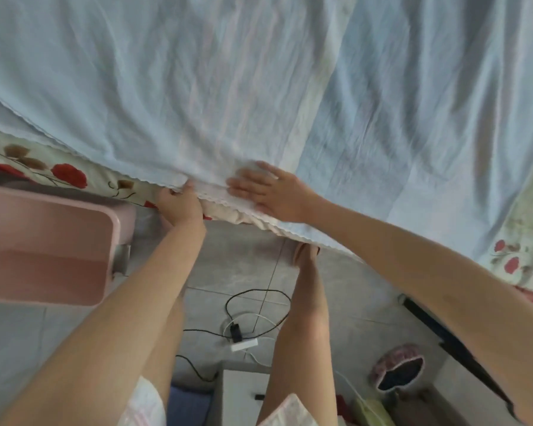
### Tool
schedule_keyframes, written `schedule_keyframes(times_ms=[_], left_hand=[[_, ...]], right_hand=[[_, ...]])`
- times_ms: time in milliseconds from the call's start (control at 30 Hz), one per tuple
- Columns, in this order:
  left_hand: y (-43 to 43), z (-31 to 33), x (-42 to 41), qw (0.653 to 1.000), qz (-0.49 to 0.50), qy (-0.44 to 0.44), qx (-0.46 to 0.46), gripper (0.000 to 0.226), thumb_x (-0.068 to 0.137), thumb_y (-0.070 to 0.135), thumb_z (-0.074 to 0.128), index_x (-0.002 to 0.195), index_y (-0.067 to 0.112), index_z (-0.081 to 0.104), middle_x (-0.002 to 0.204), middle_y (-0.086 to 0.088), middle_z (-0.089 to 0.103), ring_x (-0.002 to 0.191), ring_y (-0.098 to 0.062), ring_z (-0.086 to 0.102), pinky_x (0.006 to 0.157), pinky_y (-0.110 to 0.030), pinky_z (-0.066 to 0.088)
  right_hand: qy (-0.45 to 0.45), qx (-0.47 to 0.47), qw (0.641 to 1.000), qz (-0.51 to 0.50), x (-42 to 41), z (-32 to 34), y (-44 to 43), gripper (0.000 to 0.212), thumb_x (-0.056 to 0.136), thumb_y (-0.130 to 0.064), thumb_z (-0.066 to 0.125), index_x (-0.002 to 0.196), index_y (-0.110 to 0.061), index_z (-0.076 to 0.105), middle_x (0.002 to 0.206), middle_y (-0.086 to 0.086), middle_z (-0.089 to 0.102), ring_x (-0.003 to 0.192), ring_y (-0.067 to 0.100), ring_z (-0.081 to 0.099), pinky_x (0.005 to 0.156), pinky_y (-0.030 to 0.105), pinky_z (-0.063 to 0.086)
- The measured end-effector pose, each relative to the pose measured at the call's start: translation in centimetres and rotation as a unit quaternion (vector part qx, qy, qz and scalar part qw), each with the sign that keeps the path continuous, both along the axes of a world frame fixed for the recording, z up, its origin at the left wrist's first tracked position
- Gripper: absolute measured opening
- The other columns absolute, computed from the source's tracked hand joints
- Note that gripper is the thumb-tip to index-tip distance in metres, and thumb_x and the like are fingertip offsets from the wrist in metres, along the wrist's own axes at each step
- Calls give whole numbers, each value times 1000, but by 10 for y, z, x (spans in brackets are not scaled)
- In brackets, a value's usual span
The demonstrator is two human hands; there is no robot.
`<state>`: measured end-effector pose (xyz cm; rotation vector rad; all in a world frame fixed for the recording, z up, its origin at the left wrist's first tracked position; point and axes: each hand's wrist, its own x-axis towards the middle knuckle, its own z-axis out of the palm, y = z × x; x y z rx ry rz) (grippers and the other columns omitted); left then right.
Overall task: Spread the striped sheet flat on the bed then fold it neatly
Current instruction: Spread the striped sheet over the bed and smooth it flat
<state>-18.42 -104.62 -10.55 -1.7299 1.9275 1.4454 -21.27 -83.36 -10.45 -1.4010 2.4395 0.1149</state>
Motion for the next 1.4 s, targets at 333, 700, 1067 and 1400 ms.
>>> schedule_keyframes(times_ms=[333,700,1067,1400], left_hand=[[27,-4,-1,993,92,74,-5,43,89,7,56,131,13,48,127,-1,58,114,-17,57,100,-35,47],[23,-14,4,989,109,98,14,33,95,7,52,128,8,49,119,0,58,110,-14,56,97,-28,46],[64,16,18,981,146,129,-7,42,86,24,67,119,3,52,107,-4,56,100,-20,57,85,-29,48],[256,23,109,965,149,95,196,20,90,8,61,71,12,55,67,-2,55,66,-13,55,70,-30,47]], right_hand=[[95,84,914,-385,-85,18,97,72,94,-36,46,152,-10,12,160,8,8,147,29,7,115,57,-2],[10,23,957,-291,-137,-12,148,60,96,-44,36,151,-33,15,159,-7,14,146,17,15,105,69,-5],[-66,-21,998,3,13,16,105,53,98,-31,26,150,-23,24,155,0,30,142,20,30,117,45,11],[-62,170,815,-551,48,41,275,68,100,-47,24,153,-14,-4,161,3,-7,148,21,-5,117,53,-5]])
